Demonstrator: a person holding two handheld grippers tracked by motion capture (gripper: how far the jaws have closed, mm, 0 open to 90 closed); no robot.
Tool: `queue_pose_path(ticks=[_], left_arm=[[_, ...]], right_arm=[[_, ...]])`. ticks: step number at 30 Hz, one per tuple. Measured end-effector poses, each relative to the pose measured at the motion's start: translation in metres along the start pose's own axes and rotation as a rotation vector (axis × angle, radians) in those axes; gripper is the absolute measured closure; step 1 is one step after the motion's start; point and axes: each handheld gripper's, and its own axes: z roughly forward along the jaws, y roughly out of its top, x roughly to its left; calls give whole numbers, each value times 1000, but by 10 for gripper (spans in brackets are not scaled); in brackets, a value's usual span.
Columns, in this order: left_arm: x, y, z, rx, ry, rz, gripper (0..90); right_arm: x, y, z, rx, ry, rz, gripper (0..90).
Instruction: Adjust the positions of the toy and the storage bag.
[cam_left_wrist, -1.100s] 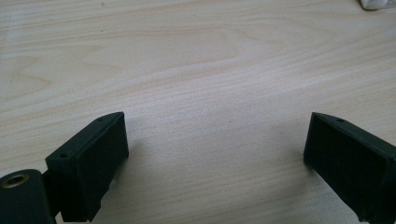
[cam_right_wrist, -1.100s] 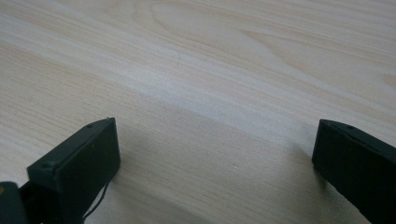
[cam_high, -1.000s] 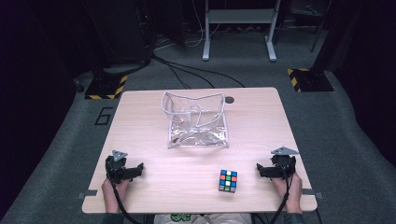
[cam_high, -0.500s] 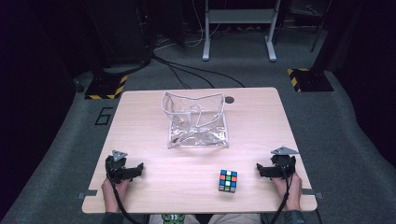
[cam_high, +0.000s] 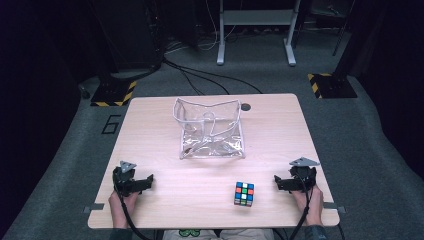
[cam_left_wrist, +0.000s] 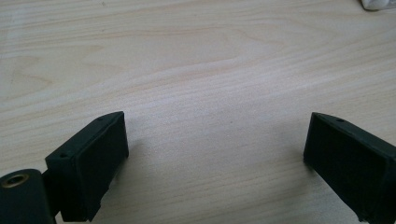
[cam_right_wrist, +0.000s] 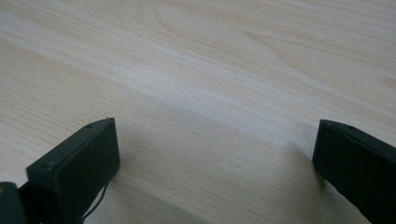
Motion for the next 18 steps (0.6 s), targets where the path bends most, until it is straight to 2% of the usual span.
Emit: queue_pose_path(ticks=[2,7,9,12,18], left_arm=[[0,0,0,0,-1,-1,63],[0,0,0,2,-1,-1,63],[0,0,0,1,-1,0,63],[0,0,0,0,-1,0,63],[0,0,0,1,-3,2,64]], right_arm=[[0,0,0,6,5,13,0],[0,2,1,16,13,7,0],[1,4,-1,3,-3,-1,0],[1,4,-4,-18,27,31,0],[10,5,-15,-39,40,21,0]])
